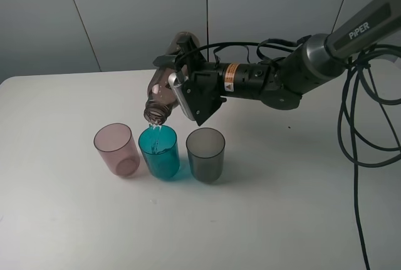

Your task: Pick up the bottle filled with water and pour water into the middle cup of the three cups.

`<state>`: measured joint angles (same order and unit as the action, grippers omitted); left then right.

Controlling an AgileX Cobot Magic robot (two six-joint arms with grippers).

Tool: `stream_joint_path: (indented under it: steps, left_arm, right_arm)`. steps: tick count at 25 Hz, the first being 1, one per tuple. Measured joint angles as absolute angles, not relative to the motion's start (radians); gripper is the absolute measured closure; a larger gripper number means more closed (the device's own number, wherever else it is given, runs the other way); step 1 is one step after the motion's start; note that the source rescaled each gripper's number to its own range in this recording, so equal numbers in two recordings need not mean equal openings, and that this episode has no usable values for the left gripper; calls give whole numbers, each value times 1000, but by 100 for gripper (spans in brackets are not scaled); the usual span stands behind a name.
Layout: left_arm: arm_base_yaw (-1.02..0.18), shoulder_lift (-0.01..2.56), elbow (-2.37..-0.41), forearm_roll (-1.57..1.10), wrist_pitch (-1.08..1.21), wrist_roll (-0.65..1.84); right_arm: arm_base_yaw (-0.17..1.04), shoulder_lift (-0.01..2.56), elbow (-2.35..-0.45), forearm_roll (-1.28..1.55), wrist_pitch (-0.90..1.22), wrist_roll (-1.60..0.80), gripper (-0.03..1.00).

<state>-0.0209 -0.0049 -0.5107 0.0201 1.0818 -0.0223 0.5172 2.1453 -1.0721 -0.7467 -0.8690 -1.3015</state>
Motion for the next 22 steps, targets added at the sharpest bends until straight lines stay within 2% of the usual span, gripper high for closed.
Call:
stream_joint_path:
  steps: [22]
  left_arm:
    - [-21,-5,-511,20,1082,-22]
  right_arm:
    - [517,2145,-1072,-745,-927,-1436,91]
